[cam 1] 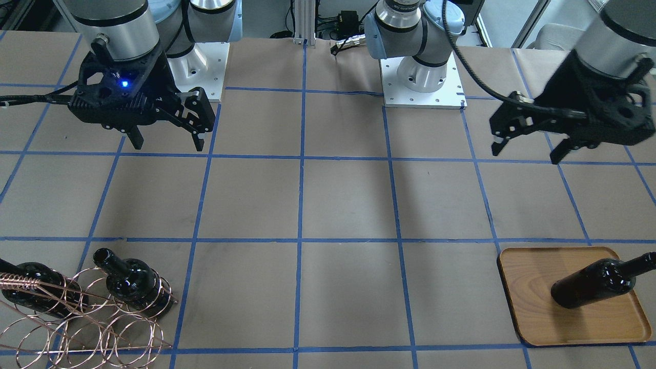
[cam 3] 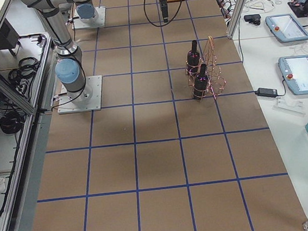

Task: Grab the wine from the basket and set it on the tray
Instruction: 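Open the left gripper and raise it away from the bottle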

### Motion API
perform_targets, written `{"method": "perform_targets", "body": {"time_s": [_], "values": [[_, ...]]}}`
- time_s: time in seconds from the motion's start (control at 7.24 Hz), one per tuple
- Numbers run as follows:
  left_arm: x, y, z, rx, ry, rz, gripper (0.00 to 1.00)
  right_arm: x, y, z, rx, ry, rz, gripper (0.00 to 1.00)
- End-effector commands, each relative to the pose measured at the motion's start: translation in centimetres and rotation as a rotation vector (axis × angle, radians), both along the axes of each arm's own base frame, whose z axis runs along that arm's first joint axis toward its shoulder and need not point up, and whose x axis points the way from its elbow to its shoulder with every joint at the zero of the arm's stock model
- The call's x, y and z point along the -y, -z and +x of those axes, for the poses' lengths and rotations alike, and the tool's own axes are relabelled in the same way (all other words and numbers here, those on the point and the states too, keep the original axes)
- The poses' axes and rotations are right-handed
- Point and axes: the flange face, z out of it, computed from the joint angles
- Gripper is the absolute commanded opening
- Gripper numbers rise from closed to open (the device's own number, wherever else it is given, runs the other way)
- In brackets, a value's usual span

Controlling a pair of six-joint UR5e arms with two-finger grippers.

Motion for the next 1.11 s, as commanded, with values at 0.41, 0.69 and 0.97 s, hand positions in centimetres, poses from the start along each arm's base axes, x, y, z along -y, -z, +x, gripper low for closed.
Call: {"method": "perform_targets", "body": {"time_s": [0.41,0.69,0.97], "values": [[-4.2,0.6,-8.8,-0.005,-0.029,0.016,1.00,0.0,0.0,-0.1,-0.007,0.003,0.005,1.00],[-4.3,1.0,-8.8,-0.006,-0.030,0.022,1.00,-0.1,0.0,-0.1,-0.008,0.001,0.004,1.00],[-4.5,0.7,-8.7,-0.005,-0.030,0.018,1.00,-0.1,0.0,-0.1,-0.005,0.000,0.005,1.00]]}}
